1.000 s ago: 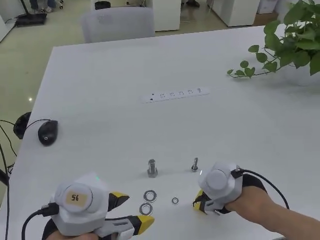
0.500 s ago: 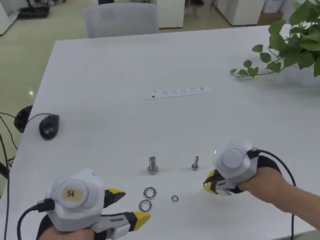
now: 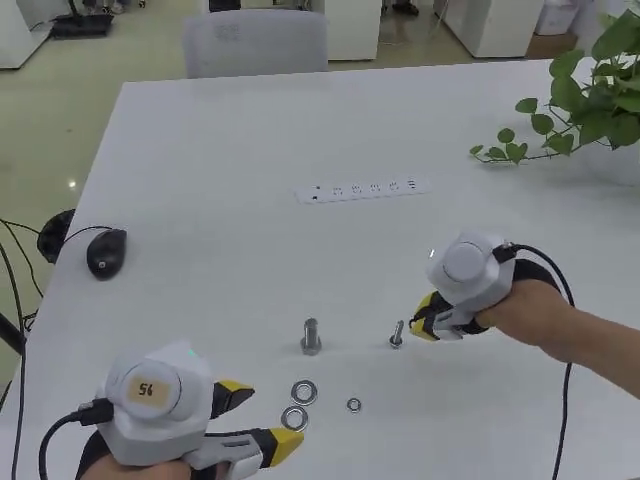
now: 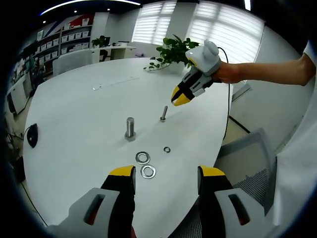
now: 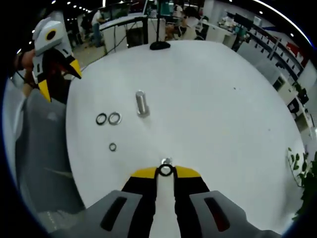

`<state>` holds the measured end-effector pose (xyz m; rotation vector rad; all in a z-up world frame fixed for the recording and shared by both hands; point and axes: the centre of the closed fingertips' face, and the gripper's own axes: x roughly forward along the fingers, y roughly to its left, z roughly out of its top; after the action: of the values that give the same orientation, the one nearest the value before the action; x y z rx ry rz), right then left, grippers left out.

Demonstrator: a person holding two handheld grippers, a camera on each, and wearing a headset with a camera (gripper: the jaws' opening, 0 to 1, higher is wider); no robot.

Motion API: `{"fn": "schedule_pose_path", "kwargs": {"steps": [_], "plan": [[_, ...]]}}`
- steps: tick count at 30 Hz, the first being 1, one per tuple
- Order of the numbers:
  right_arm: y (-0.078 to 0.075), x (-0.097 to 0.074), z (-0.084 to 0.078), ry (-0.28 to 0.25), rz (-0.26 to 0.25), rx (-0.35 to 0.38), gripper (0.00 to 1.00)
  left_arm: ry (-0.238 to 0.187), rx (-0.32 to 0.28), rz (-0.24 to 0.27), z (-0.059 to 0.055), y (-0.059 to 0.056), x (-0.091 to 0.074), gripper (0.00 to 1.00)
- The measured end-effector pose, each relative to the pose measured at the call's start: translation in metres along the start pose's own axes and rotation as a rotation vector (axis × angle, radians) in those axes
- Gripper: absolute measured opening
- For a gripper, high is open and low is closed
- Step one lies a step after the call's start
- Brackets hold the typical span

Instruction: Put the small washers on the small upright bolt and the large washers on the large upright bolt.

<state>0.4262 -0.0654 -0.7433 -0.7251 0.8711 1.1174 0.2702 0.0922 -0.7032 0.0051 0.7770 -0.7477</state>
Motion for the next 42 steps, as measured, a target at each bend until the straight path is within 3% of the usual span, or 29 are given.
{"fn": "schedule_pose_path", "kwargs": {"steps": [15, 33, 42], "plan": [[-0.001, 0.020, 0.002, 0.077, 0.058, -0.056, 0.13, -0.005, -0.020, 0.022, -0.004, 0.006, -0.007, 0.50], [0.000, 0.036, -0.006, 0.121, 0.071, -0.076, 0.13, -0.007, -0.025, 0.032, -0.004, 0.010, -0.009, 0.50], [0.000, 0.053, -0.017, 0.142, 0.078, -0.061, 0.13, -0.004, -0.031, 0.039, -0.007, 0.011, -0.012, 0.50]]}}
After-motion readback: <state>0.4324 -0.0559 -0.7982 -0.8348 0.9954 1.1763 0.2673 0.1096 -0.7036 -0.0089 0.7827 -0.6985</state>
